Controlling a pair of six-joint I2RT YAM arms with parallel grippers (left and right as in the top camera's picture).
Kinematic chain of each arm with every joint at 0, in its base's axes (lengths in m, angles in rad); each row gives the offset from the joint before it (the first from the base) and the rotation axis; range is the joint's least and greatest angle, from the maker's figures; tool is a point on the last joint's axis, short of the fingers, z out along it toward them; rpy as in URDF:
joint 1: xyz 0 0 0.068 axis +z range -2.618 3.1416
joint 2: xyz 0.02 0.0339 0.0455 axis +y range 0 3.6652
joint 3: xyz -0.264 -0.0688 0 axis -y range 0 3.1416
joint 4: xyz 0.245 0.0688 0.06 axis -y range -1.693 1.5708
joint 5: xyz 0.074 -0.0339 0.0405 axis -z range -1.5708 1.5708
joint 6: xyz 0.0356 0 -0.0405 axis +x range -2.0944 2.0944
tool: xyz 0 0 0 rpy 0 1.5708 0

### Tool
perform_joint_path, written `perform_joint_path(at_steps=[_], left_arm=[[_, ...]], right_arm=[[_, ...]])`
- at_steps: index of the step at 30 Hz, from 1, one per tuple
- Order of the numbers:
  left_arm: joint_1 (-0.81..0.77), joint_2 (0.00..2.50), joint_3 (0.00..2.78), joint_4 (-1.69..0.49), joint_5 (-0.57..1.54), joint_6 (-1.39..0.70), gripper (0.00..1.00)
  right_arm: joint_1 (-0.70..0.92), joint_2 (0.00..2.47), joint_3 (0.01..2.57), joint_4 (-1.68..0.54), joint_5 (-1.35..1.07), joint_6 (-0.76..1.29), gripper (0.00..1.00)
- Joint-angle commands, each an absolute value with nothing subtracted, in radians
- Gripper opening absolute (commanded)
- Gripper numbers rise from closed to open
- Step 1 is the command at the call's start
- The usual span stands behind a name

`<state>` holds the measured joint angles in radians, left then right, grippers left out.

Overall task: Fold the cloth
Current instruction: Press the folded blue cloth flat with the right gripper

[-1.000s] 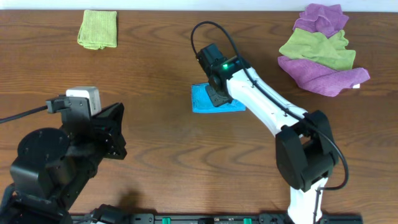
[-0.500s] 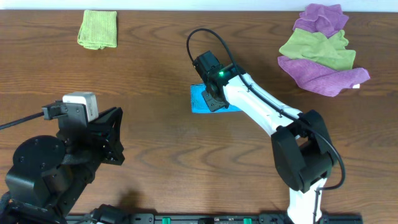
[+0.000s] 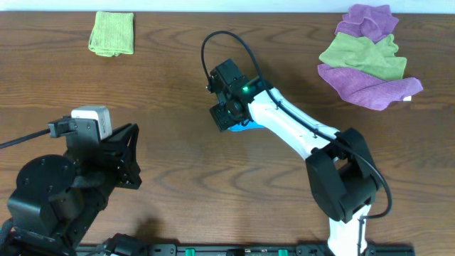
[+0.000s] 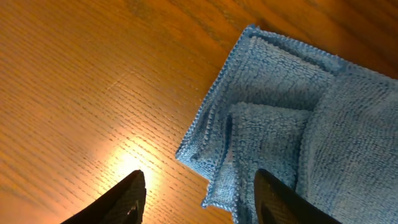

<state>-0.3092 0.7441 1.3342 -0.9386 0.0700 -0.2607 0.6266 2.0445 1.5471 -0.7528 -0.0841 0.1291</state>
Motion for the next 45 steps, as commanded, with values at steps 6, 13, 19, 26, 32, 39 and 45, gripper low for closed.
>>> perform_joint_path(at_steps=[6, 13, 19, 26, 32, 39, 45], left_arm=[[-0.305, 0.743, 1.344, -1.015, -0.063, -0.243, 0.16], [-0.305, 0.746, 1.262, -1.065, -0.075, -0.241, 0.34], [-0.305, 0.746, 1.180, -1.062, -0.060, -0.251, 0.35], [-0.305, 0.746, 1.084, -1.045, -0.054, -0.252, 0.35], [-0.305, 0.746, 1.050, -1.028, -0.003, -0.266, 0.36], [-0.305, 0.746, 1.050, -1.014, 0.001, -0.266, 0.39], [-0.305, 0.746, 1.050, -1.013, 0.001, -0.266, 0.40]], right_arm=[[0.598, 1.987, 1.578, -0.782, -0.100, 0.061, 0.63], [0.588, 1.926, 1.583, -0.826, 0.065, 0.025, 0.67], [0.588, 1.929, 1.583, -0.863, 0.110, 0.025, 0.64], [0.588, 1.961, 1.582, -0.849, 0.131, 0.025, 0.60], [0.588, 2.011, 1.582, -0.826, 0.135, 0.028, 0.59], [0.589, 2.057, 1.582, -0.812, 0.136, 0.029, 0.54], [0.588, 2.086, 1.582, -0.803, 0.169, 0.047, 0.41]])
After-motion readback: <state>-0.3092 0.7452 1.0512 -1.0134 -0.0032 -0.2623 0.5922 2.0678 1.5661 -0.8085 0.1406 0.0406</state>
